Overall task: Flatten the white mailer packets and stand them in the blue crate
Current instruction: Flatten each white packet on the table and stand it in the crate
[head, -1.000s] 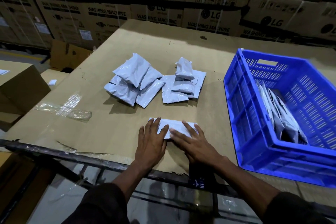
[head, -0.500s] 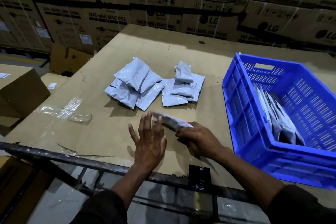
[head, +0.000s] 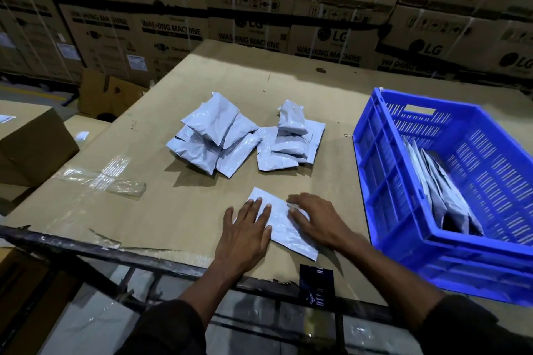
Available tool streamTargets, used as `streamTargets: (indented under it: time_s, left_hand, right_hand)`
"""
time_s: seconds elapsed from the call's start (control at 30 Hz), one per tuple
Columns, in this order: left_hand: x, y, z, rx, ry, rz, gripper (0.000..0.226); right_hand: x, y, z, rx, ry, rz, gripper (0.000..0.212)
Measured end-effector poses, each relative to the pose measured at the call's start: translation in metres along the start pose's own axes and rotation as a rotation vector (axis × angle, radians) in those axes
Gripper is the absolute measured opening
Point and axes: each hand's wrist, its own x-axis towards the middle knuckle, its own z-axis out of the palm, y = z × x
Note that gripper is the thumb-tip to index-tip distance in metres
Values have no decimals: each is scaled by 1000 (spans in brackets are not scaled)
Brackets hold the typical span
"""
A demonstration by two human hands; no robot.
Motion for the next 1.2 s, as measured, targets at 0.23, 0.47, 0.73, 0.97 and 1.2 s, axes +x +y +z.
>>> streamTargets:
  time_s: [0.23, 0.47, 0.73, 0.97, 1.2]
  left_hand:
    - [5, -3, -3, 77, 136, 65, 49]
    - [28, -8, 3, 0, -86, 45, 58]
    - [24, -10, 8, -45, -80, 49, 61]
    - [26, -9, 5, -66, -138, 20, 69]
    - [23, -8, 3, -51, -137, 6, 69]
  right_hand:
    - [-15, -2, 55, -347, 33, -99, 57]
    - [-19, -2, 60, -348, 55, -99, 57]
    - [-18, -3, 59, -310, 83, -114, 57]
    - [-14, 5, 57, -186, 69, -89, 57]
    - [-19, 16, 62, -207, 57, -48, 58]
